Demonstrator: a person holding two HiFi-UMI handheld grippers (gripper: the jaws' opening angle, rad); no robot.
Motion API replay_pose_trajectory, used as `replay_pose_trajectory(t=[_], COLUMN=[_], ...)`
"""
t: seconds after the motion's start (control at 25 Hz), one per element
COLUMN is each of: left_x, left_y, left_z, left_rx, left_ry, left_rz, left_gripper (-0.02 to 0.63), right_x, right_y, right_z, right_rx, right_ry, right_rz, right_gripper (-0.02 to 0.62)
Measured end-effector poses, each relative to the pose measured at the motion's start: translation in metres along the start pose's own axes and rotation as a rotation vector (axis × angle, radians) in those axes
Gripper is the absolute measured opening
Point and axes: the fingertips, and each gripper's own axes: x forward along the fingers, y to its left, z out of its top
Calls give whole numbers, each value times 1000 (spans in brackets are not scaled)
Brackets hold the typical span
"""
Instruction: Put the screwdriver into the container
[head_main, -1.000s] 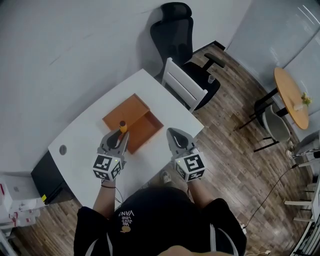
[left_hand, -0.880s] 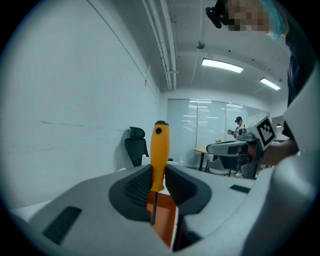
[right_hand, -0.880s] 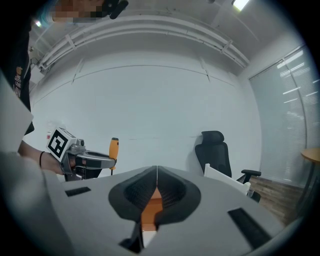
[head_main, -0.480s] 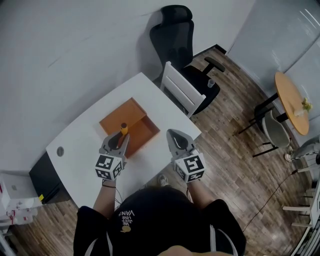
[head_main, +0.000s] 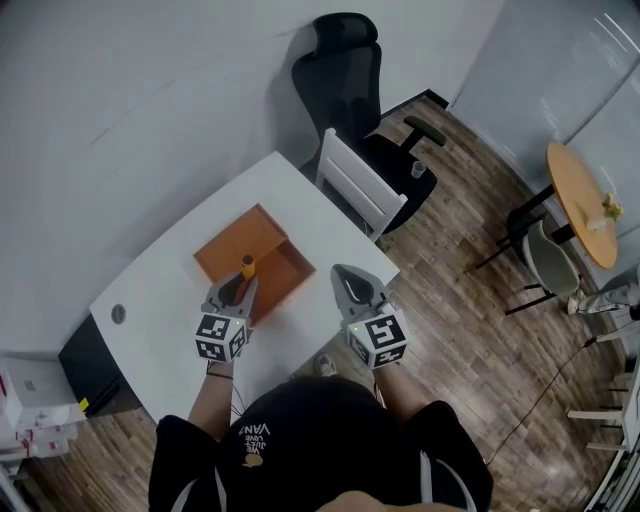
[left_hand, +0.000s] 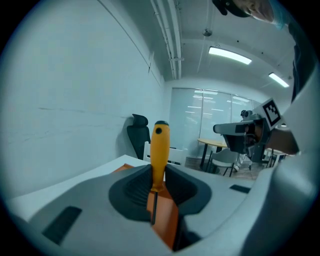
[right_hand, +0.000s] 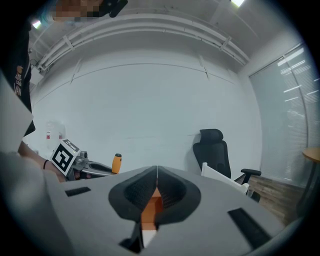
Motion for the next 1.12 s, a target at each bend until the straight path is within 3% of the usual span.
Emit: replay_pose_trajectory(t=[0.84,1.12], left_x=[33,38], left_y=[2,-1], left_z=[-56,-67], left_rx=[-13,-18], left_ry=[157,190], left_rz=[-43,-51], left_gripper=[84,84], right_x=[6,4], right_y=[8,13], right_z=[-20,-18], right_rx=[-11,-14], right_ry=[85,62], right_rz=[24,28], right_gripper=[12,12])
